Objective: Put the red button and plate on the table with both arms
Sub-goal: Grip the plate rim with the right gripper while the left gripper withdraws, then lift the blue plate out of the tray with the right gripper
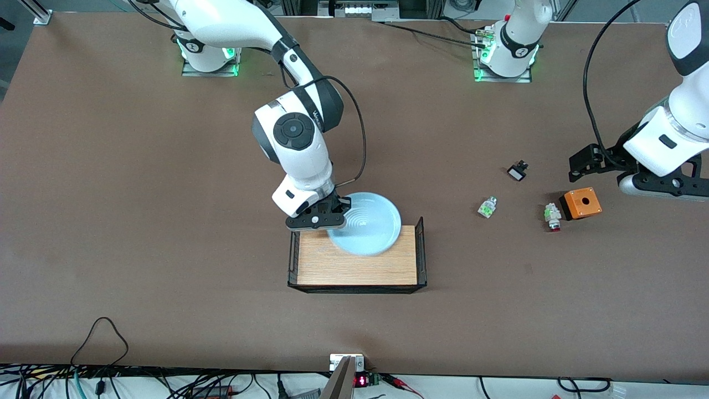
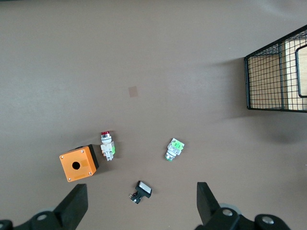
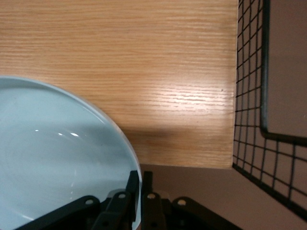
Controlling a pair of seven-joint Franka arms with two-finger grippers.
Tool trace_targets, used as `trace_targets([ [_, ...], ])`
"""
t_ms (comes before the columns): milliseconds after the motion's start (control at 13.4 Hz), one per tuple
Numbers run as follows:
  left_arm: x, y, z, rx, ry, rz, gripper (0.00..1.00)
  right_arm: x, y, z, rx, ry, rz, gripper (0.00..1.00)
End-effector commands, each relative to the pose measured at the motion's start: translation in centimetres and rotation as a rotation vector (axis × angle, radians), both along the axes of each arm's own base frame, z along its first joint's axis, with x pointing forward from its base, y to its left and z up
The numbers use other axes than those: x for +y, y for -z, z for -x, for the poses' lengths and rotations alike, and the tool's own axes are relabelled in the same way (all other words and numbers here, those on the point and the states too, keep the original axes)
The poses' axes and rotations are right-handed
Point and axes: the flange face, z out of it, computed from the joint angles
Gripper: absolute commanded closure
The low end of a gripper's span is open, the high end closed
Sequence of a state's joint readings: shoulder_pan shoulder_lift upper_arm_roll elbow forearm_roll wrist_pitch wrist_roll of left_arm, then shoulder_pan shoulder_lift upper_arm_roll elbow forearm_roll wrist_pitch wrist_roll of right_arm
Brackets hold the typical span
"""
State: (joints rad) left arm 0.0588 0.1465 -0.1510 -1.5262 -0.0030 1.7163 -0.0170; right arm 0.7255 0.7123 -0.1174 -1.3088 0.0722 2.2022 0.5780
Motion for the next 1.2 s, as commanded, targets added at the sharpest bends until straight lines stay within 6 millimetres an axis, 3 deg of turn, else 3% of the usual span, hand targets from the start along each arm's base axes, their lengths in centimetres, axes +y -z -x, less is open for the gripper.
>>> trace_targets([
  [0,0.6,-0.8,0.8,-0.006,-0.022,0.041,0.0,0.1,-0.4,0.2,0.031,0.006,-0.018,1.0],
  [374,1.1,-0.6,0.6,-0.005,-0.03,0.038,0.0,-0.1,-0.5,0.2,0.045,0.011,-0.014,1.0],
  [598,1.8,-0.6,0.5,-0.005,-0.041,0.043,0.0,-1.1,-2.1,0.4,0.114,0.02,0.022,1.0],
  [748,1.7,-0.7,0.5,-0.007,-0.041,0.044,0.0,-1.9,-5.4,-0.9,0.127,0.044,-0.01,1.0],
  [1121,1.8,-0.9,0.5,-0.011,-0.044,0.045,0.0,-2.7,-5.9,-1.3,0.143,0.054,0.0,1.0],
])
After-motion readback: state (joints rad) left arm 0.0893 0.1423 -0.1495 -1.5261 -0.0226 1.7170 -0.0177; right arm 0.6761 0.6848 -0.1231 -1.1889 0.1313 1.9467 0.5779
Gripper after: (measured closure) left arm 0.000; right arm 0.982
